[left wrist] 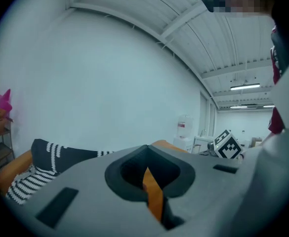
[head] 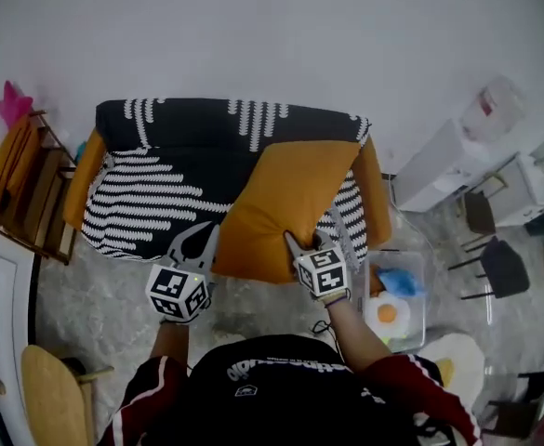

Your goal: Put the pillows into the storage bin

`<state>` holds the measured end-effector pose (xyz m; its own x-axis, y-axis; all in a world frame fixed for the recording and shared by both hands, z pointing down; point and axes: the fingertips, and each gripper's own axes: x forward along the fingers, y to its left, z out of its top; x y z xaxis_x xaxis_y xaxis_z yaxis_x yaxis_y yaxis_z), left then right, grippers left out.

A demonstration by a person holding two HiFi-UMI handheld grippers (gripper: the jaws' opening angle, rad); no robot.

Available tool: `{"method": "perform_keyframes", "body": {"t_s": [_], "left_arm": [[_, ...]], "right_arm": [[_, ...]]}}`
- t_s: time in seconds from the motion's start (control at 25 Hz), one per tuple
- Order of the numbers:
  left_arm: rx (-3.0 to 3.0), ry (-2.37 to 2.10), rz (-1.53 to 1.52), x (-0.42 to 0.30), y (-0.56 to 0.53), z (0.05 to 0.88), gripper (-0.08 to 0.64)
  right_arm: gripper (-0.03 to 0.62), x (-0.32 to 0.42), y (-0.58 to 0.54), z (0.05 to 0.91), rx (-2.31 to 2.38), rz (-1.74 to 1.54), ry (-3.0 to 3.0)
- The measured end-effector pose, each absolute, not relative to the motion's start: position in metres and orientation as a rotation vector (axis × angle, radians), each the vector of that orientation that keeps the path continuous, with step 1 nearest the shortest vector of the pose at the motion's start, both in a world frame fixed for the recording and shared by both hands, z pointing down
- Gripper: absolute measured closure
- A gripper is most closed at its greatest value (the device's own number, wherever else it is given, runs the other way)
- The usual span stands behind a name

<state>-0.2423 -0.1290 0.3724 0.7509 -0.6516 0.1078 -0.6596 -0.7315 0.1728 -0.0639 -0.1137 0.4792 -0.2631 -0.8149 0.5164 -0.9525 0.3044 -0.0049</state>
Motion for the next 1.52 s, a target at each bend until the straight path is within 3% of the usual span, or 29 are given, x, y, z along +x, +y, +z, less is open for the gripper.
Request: {"method": "perform_keyframes", "body": {"t_s": [0.72, 1.52], "left_arm": [[2.921, -0.425, 0.251, 0.07, -0.031, 0.392, 0.558], [2.89, 0.072, 0.543, 0.3, 0.128, 0.489, 0.558]], "right_arm": [[0.489, 0.225, 0.048, 0.494, 2.04, 0.597, -1.837], [0.485, 0.415, 0.286, 0.618, 2.185, 0.898, -1.466]]}}
